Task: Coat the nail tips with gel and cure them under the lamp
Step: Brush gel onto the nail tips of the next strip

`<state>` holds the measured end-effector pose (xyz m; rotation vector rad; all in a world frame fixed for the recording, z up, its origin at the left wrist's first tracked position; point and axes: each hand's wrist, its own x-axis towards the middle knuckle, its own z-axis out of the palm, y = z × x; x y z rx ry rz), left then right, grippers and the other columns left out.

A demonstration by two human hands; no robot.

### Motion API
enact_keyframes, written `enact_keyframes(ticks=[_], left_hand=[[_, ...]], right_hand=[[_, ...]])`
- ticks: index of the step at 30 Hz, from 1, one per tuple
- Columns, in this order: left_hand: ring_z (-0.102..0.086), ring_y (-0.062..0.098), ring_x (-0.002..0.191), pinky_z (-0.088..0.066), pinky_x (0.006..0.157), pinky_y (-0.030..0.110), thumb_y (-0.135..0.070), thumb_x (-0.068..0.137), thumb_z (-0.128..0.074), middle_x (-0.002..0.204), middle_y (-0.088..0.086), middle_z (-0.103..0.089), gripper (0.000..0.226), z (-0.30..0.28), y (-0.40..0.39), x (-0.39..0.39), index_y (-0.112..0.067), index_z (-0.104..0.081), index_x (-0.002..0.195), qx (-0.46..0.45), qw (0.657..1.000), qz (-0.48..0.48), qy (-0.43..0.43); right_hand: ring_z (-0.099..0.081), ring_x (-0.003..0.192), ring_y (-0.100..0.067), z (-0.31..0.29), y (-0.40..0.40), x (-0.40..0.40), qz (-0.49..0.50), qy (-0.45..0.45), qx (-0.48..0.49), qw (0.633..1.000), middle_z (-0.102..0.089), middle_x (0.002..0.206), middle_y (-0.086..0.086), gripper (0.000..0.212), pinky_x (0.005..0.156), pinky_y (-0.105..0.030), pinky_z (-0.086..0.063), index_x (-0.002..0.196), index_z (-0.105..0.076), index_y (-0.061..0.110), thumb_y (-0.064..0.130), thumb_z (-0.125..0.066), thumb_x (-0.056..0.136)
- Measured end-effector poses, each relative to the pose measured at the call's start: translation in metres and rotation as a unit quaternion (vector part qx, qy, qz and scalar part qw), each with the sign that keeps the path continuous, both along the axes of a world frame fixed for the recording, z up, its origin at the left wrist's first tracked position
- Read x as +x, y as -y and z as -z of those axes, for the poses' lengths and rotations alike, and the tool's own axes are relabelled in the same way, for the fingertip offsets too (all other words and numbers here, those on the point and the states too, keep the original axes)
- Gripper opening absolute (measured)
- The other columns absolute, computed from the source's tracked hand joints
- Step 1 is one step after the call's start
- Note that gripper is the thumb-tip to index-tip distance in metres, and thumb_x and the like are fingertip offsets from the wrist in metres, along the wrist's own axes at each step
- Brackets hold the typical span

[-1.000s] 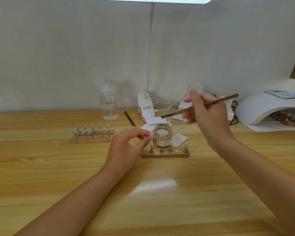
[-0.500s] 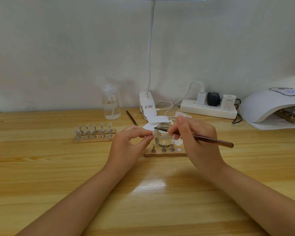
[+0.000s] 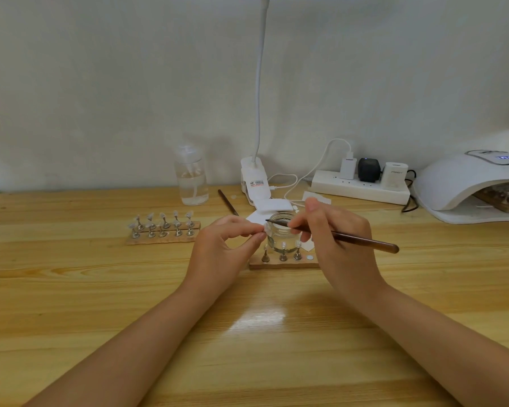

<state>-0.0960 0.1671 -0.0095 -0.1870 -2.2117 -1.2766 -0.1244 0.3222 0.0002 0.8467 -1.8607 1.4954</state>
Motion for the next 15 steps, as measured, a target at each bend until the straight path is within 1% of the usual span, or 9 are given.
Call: enact_keyframes(ticks=[3,6,9,12,13,15], left_hand=[[-0.058,0.004,0.081,-0.038,0.074,0.002,-0.009,0.074,-0.072,0.080,-0.008,-0.065,0.018,-0.0004,-0.0005,0.0006,-0.025,-0.070,0.083,0.000,1.000,0.001,0.000],[-0.058,0.003,0.079,-0.037,0.074,0.001,-0.009,0.075,-0.072,0.078,-0.010,-0.064,0.023,-0.0010,-0.0007,0.0012,-0.031,-0.068,0.080,-0.004,1.000,0.001,-0.001],[-0.057,0.003,0.079,-0.036,0.073,0.001,-0.008,0.075,-0.071,0.078,-0.009,-0.064,0.021,-0.0015,-0.0009,0.0011,-0.029,-0.069,0.079,-0.002,1.000,0.001,-0.003],[-0.058,0.003,0.077,-0.036,0.074,0.000,-0.009,0.075,-0.071,0.078,-0.009,-0.064,0.016,-0.0013,-0.0007,0.0007,-0.024,-0.070,0.081,-0.007,1.000,-0.002,-0.001],[-0.058,0.003,0.078,-0.036,0.074,0.001,-0.009,0.075,-0.071,0.078,-0.009,-0.064,0.016,-0.0012,-0.0005,0.0007,-0.023,-0.071,0.081,-0.008,1.000,-0.002,0.000],[-0.058,0.003,0.078,-0.036,0.075,0.001,-0.009,0.075,-0.071,0.078,-0.009,-0.064,0.015,-0.0013,-0.0003,0.0004,-0.023,-0.071,0.082,-0.008,1.000,0.000,0.000]], right_hand=[[-0.059,0.058,0.001,0.0019,-0.0008,0.0008,-0.013,0.013,0.000,1.000,-0.061,0.060,0.014,0.038,0.060,-0.008,-0.043,0.065,-0.067,0.016,0.030,-0.044,0.092],[-0.058,0.051,-0.003,0.0000,-0.0021,0.0041,-0.044,0.057,-0.049,0.996,-0.061,0.051,0.007,0.038,0.052,-0.012,-0.044,0.059,-0.065,0.019,0.027,-0.046,0.091],[-0.058,0.051,-0.004,-0.0030,-0.0013,0.0054,-0.049,0.080,-0.084,0.992,-0.064,0.054,0.004,0.037,0.052,-0.015,-0.045,0.060,-0.065,0.021,0.027,-0.044,0.090],[-0.059,0.056,0.000,-0.0037,0.0005,0.0054,-0.037,0.089,-0.061,0.994,-0.063,0.056,0.007,0.036,0.055,-0.011,-0.043,0.064,-0.066,0.021,0.033,-0.047,0.092],[-0.059,0.055,0.000,-0.0033,0.0006,0.0056,-0.037,0.094,-0.055,0.993,-0.063,0.056,0.006,0.037,0.055,-0.011,-0.043,0.063,-0.066,0.020,0.035,-0.045,0.090],[-0.057,0.052,-0.003,-0.0030,-0.0003,0.0063,-0.045,0.109,-0.066,0.991,-0.062,0.053,-0.002,0.043,0.052,-0.016,-0.045,0.060,-0.066,0.018,0.036,-0.045,0.092]])
